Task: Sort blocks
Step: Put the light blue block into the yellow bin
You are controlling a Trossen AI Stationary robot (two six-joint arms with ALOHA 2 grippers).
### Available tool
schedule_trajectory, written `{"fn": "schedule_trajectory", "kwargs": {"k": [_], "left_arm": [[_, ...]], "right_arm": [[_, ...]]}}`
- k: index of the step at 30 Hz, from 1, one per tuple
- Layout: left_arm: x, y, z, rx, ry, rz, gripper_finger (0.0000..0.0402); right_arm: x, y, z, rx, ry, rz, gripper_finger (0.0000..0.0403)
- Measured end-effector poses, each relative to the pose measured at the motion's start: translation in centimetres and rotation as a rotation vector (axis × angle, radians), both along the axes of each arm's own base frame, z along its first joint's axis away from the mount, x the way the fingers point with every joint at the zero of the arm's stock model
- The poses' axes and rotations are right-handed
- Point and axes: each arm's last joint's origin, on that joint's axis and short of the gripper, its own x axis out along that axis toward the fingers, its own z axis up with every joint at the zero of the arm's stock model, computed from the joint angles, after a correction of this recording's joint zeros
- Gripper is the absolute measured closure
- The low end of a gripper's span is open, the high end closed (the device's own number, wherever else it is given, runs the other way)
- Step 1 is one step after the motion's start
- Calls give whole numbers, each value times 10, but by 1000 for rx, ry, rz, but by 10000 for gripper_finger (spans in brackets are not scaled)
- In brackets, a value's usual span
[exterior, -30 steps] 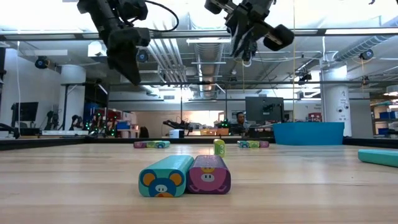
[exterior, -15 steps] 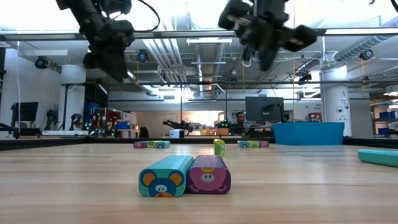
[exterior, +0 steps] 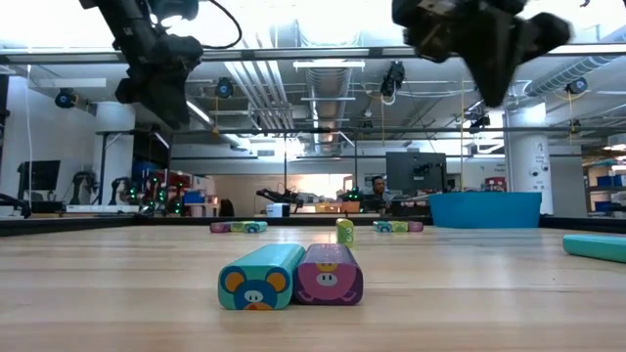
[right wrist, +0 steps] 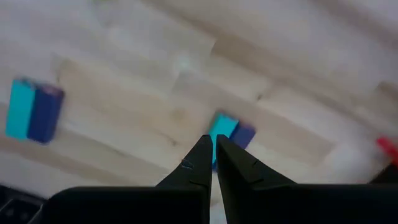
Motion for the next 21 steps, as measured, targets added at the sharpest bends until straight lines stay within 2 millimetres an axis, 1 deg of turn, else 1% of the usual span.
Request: {"fn": "schedule_trajectory", "kwargs": {"k": [2,6,9,11,15,21], "left_arm": [[0,0,0,4,5,4,287],[1,1,-1,5,8,5,287],[1,1,-1,5,8,4,287],[1,1,-1,5,7,4,287],[0,0,-1,2,17,4,287],[-7,-3,-3,-26,70,14,287]], "right_arm": [[-3,9,-9,16,-12,-12,390],[-12,22,-33,47,-29,-45,390],[-19,28,-47,61,-47,-80,390],[-24,31,-54,55,-17,-103,390],[-30,36,-64,62,6,-133,390],[-33,48,-68,83,-13,-130,390]]}}
